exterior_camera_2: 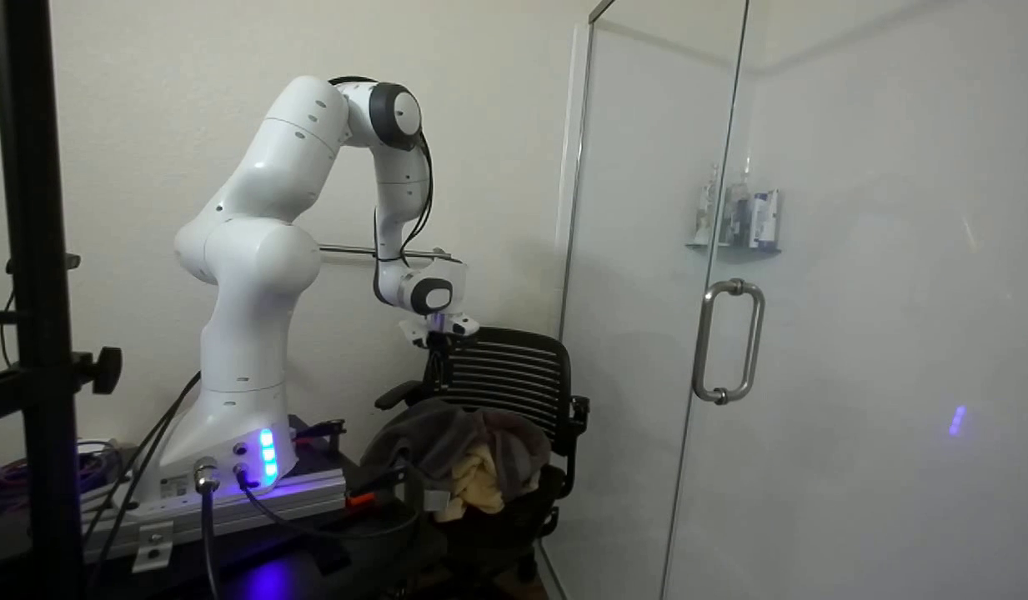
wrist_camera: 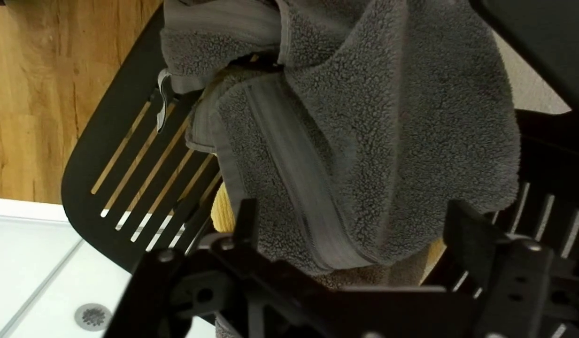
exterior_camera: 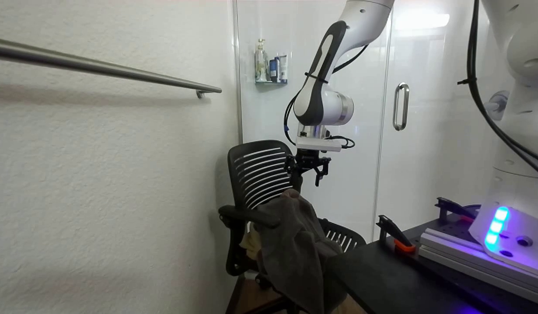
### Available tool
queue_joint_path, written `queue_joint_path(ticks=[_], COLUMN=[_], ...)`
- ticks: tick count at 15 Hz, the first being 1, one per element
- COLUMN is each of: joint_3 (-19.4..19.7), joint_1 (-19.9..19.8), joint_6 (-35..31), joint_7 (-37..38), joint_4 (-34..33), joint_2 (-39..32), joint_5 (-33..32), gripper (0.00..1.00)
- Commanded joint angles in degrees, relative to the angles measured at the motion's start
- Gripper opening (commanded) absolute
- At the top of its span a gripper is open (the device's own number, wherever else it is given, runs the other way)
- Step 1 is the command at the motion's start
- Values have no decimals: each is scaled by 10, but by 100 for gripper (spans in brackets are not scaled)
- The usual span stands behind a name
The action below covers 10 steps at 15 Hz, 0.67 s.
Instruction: Put the first towel on top of the backrest of the chair
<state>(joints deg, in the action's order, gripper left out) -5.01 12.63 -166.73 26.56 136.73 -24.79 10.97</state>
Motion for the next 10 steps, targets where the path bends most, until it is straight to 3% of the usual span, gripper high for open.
queue_joint_path(ticks=[1,2,3,6,10], joint_3=[5,51,49,59,45], joint_1=[6,42,36,56,56], joint_6=[2,17,58,97,49], joint_7=[-6,24,22,34,19], joint_4=[0,-27,-52,-99,-137], joint_2=[2,-31,-55,-113,-159], joint_5=[8,-27,-27,-38,-21], gripper=[100,100,100,100,100])
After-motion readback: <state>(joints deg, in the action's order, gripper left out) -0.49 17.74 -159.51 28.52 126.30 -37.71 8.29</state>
